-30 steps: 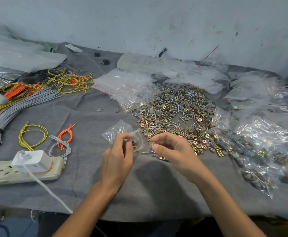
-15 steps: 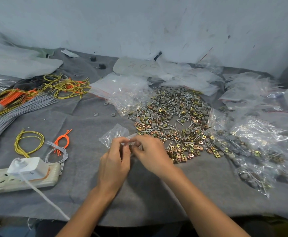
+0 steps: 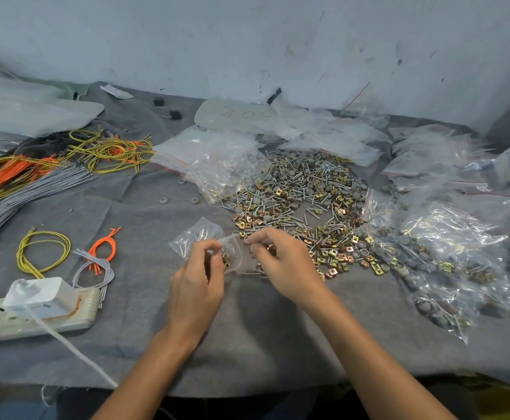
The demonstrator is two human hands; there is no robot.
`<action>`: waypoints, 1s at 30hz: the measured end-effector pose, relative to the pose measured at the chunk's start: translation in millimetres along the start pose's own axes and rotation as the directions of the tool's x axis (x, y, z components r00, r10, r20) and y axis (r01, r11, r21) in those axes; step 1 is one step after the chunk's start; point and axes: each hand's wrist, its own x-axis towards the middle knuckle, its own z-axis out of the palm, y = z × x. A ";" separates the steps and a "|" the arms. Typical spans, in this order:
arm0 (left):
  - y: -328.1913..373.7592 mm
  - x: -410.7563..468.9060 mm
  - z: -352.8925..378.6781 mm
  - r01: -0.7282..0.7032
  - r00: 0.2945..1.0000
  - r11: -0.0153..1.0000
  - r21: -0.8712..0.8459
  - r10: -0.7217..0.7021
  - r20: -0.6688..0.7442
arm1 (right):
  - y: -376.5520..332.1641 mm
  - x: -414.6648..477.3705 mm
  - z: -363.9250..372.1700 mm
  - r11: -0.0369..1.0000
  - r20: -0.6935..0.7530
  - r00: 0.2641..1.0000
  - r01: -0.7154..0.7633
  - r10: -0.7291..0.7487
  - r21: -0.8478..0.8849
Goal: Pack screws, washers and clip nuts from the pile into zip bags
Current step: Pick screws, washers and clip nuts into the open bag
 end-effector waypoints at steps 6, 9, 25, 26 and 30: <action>4.9 -2.8 -3.0 -0.055 0.993 0.998 0.003 0.055 0.105 | -9.0 17.3 8.1 0.991 0.243 0.970 0.016 0.016 -0.131; 6.3 -5.5 -6.0 -0.075 0.980 0.996 0.048 0.065 0.189 | -11.8 23.9 12.2 0.990 0.224 0.973 -0.020 0.051 -0.140; 7.2 -12.5 -35.9 -0.174 0.970 0.918 0.356 0.098 0.222 | -29.6 34.6 -5.8 0.985 0.224 0.964 -0.161 0.144 0.062; 10.2 -11.4 -36.0 -0.169 0.972 0.923 0.345 0.098 0.214 | -33.3 36.0 -7.8 0.973 0.233 0.959 -0.196 0.165 0.119; 26.9 -2.0 -42.0 -0.137 0.989 0.955 0.265 0.116 0.093 | -49.0 38.4 -15.9 0.897 0.266 0.937 -0.306 0.225 0.318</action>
